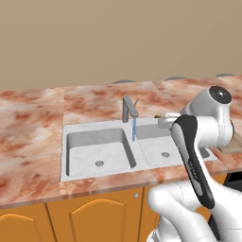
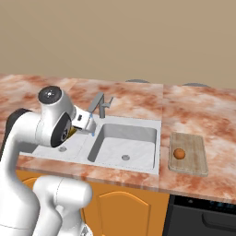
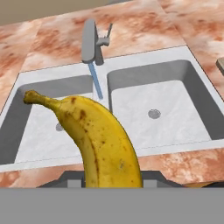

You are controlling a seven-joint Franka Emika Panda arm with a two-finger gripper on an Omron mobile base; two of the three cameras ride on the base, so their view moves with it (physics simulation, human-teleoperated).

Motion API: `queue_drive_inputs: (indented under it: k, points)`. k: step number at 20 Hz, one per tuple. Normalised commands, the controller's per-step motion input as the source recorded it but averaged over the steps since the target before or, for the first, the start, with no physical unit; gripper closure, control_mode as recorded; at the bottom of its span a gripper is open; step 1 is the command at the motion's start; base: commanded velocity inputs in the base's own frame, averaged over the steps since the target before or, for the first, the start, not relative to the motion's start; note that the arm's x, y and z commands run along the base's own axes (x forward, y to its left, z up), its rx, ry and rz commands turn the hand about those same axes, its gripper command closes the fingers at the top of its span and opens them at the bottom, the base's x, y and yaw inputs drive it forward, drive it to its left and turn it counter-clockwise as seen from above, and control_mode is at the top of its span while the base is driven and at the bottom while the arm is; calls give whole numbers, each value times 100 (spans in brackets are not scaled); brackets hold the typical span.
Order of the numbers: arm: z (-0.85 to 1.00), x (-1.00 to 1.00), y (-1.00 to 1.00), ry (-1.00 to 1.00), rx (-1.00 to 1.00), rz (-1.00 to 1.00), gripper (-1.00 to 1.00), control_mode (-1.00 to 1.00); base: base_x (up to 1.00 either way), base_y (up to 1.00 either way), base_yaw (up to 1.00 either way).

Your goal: Pick the tangerine, banana from the sink and place them on the cutting board to airdry. Then turn off the sink faucet.

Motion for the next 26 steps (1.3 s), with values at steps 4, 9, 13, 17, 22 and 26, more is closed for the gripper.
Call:
queue_drive_inputs:
  k: [4, 9, 13, 17, 22, 26]
  points:
    - [0, -8, -43, 0, -2, 0, 100, -100, 0, 0, 0]
    - [-4, -6, -42, 0, -2, 0, 100, -100, 0, 0, 0]
    - [-11, -1, -38, 0, -1, 0, 100, -100, 0, 0, 0]
    - [-14, 0, -40, 0, 0, 0, 100, -100, 0, 0, 0]
    - [-13, 0, -47, 0, 0, 0, 100, -100, 0, 0, 0]
    - [-9, 0, -51, 0, 0, 0, 100, -100, 0, 0, 0]
